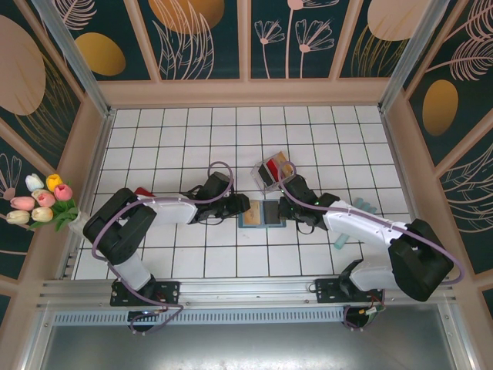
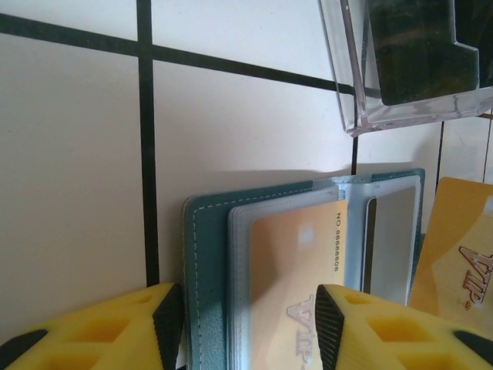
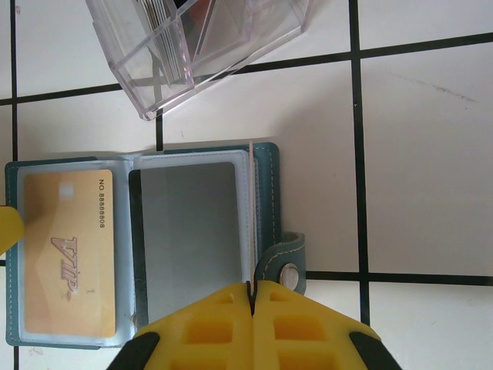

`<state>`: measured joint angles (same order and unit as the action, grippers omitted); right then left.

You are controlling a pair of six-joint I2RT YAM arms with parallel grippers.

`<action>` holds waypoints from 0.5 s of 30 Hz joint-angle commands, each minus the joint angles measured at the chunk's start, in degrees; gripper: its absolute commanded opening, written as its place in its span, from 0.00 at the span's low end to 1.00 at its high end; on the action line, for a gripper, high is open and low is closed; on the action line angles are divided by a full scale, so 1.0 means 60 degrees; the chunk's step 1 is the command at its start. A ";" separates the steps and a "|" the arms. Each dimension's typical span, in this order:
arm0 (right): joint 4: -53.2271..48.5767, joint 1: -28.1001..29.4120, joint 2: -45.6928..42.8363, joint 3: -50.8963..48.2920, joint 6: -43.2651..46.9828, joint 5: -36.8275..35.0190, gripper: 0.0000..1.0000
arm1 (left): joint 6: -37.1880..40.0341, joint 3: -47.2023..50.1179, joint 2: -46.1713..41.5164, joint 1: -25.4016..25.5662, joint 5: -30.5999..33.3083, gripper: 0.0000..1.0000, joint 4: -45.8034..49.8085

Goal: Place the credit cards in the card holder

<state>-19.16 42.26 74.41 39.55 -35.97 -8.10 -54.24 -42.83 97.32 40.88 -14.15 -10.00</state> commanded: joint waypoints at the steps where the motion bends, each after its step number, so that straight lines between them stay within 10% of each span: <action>1: -0.0174 0.0003 0.0031 0.0009 0.0106 -0.0186 0.00 | 0.0135 -0.0259 0.0084 0.0055 -0.0072 0.50 0.0202; 15: 0.1101 -0.0116 -0.0112 -0.0588 -0.0396 0.0860 0.00 | 0.0105 -0.0294 0.0562 0.0062 -0.0164 0.42 0.0173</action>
<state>-14.85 42.02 75.16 37.93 -36.82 -6.02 -54.19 -43.94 99.09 40.88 -14.57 -9.89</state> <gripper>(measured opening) 0.053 0.423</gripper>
